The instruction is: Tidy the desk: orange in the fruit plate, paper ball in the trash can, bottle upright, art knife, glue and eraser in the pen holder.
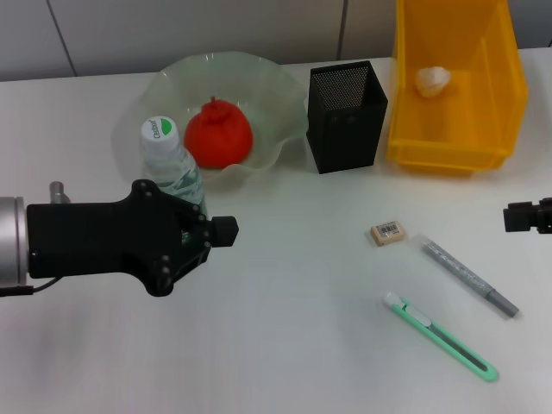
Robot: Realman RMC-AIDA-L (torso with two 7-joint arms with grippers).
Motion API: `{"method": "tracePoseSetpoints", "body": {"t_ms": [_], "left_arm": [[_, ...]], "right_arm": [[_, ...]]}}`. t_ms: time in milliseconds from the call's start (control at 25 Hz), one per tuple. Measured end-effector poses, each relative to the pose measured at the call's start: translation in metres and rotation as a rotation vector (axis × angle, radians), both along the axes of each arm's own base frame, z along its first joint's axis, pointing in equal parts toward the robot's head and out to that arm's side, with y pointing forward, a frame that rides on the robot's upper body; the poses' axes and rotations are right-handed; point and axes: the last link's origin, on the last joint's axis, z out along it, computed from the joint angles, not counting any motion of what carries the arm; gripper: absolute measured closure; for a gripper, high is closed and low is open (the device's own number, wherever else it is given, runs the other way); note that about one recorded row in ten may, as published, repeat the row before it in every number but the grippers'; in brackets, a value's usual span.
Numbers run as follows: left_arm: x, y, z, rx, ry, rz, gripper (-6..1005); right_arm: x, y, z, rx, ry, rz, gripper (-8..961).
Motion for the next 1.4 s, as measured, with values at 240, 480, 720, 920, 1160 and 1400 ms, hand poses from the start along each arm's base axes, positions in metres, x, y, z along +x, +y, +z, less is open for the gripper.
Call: {"method": "tracePoseSetpoints", "body": {"t_ms": [240, 480, 720, 920, 1160, 1400], "left_arm": [[-0.003, 0.005, -0.006, -0.011, -0.004, 0.016, 996], [-0.004, 0.006, -0.006, -0.007, -0.003, 0.023, 996], [-0.004, 0.007, -0.008, -0.009, -0.004, 0.029, 996], [-0.003, 0.010, -0.008, 0.003, 0.000, 0.014, 996], [-0.003, 0.013, -0.013, -0.011, 0.009, 0.011, 996], [-0.003, 0.015, -0.016, -0.020, 0.007, 0.013, 995]], "right_arm": [[-0.027, 0.017, 0.015, -0.045, -0.074, -0.077, 673], [-0.044, 0.039, 0.025, -0.133, -0.170, -0.185, 660], [-0.058, 0.055, 0.021, -0.216, -0.266, -0.222, 611], [-0.065, 0.066, 0.010, -0.331, -0.344, -0.247, 615], [-0.069, 0.078, -0.008, -0.419, -0.471, -0.260, 618], [-0.073, 0.090, -0.028, -0.455, -0.609, -0.246, 621]]}}
